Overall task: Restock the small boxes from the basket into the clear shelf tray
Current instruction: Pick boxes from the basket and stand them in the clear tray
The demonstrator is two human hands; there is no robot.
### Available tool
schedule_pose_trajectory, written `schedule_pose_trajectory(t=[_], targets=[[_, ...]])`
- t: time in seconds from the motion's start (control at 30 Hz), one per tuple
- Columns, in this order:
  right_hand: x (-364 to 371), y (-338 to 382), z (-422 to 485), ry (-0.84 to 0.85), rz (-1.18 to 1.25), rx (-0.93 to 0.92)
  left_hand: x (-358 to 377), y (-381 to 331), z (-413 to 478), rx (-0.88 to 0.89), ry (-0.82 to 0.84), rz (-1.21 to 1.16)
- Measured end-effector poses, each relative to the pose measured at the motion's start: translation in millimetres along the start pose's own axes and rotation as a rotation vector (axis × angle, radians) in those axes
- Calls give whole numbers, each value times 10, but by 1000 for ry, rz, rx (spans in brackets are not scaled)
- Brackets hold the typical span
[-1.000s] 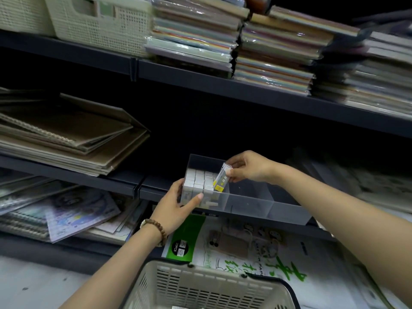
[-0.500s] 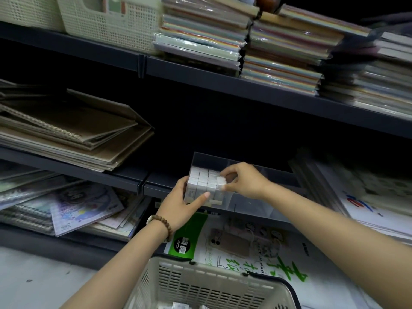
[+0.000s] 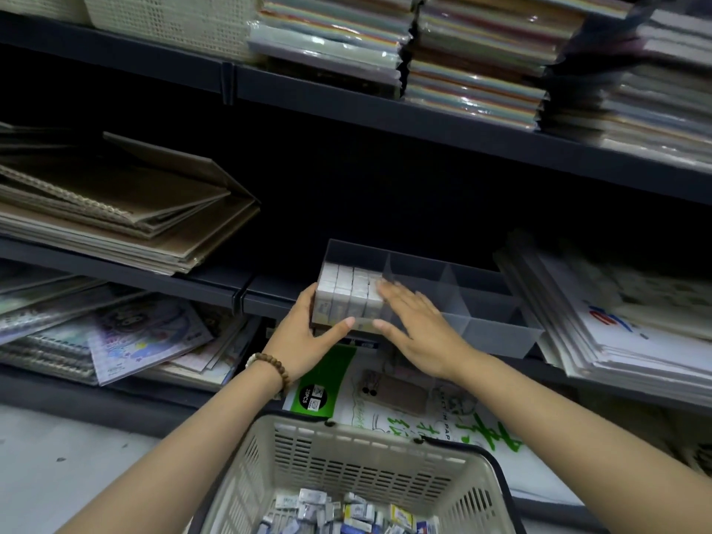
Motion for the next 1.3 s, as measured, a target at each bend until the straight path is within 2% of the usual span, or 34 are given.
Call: schedule_pose_trajectory(t=[0.13, 0.2, 0.27, 0.37, 0.47, 0.6, 0.7, 0.8, 0.93, 1.1, 1.17, 1.3], targets=[[14, 16, -494, -163, 238, -52, 142, 233, -232, -36, 38, 90], [288, -116, -789, -119, 288, -36, 339, 421, -396, -51, 109, 170], [673, -391, -1079, -50, 327, 62, 650, 653, -637, -79, 233, 286], [1366, -932, -1476, 144, 350, 300, 1258, 1066, -1053, -130, 519, 456], [2150, -1468, -2035, 404, 411, 637, 1810, 1539, -1519, -230, 775, 499], [2892, -1785, -2778, 655, 532, 1010, 2307, 2016, -2036, -416, 841, 380], [3169, -1858, -3094, 711, 458, 1143, 2557, 2316, -2371, -510, 944, 412], [3414, -1904, -3290, 743, 477, 1259, 2654, 2492, -2496, -528, 1073, 481], [3513, -1959, -3331, 680, 445, 1319, 2650, 2569, -2366, -541, 1017, 447], [3691, -1953, -3343, 491, 704, 1405, 2671, 2693, -2454, -582, 1072, 438], [3741, -1935, -3288, 504, 724, 1398, 2678, 2718, -2491, -595, 1096, 441], [3780, -1921, -3188, 549, 594, 1338, 2670, 2738, -2422, -633, 1024, 393]])
Point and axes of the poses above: each hand's wrist, its own z-axis towards the middle knuckle, its own x-axis out of the palm, y = z × x, the point moved 9 cm from there along z, towards the middle knuckle, and after that the axes turned 13 degrees about z, right-handed, at the moved point
